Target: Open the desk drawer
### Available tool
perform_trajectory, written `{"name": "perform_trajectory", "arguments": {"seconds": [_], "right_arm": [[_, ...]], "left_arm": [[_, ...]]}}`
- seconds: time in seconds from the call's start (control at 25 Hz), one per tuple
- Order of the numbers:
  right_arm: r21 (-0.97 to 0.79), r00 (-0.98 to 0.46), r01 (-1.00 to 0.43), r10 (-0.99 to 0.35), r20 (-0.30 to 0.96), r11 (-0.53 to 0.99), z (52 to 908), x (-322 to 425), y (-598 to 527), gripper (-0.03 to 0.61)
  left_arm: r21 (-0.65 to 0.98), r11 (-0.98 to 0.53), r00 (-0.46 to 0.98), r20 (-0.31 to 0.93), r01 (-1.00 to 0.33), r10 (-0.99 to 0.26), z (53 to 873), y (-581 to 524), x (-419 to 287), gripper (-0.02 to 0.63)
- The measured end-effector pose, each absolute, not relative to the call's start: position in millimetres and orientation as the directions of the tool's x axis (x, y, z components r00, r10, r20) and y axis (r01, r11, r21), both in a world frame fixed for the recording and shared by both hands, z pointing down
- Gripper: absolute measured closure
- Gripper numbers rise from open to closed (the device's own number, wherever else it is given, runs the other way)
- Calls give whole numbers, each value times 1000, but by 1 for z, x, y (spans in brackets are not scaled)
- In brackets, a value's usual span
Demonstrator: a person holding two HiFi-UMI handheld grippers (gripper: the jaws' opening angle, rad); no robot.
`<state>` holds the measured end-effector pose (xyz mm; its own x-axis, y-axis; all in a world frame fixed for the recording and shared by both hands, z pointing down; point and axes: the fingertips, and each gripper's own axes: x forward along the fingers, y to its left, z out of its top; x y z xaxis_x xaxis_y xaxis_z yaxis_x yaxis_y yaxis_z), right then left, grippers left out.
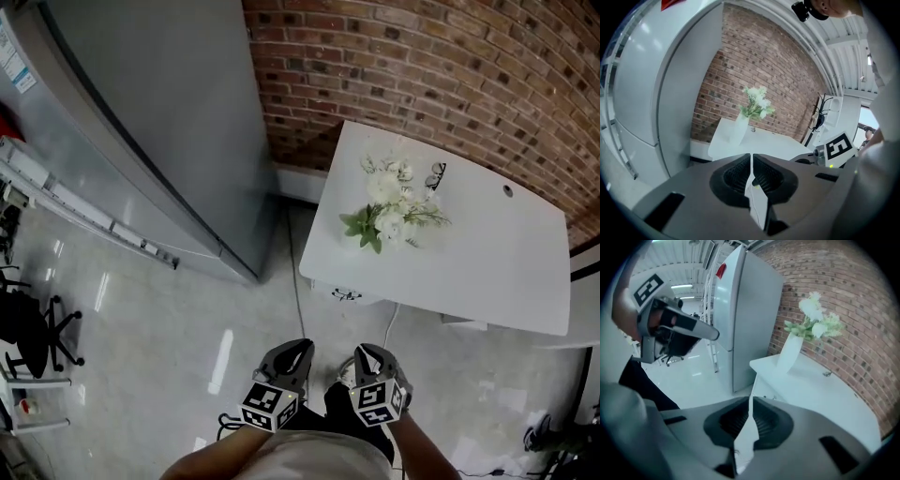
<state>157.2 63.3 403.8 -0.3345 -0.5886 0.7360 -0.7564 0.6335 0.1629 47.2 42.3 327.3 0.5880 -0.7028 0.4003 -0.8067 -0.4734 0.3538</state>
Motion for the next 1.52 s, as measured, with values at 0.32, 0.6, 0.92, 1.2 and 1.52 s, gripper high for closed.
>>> {"name": "perform_trajectory", "arguments": {"seconds": [0.32,0.6,0.92,1.2,1.52], "right_arm": [[129,-322,-724,-498,806,677,526,185,21,560],[235,-275,-645,-508,816,728,637,184,-25,477],[290,-216,-593,-495,842,751,712,191,-53,442],[359,-192,-494,-502,843,792,740,195,-85,442],[414,-177,-387,-507,844,824,772,189,-94,422]], "left_arm": [[440,-347,533,424,-828,-732,387,30,75,592],[438,-320,510,438,-840,-740,472,11,63,592],[428,-221,428,479,-876,-767,517,15,12,592],[472,-203,449,497,-858,-742,557,21,5,592],[506,-218,480,471,-834,-740,596,18,22,592]]}}
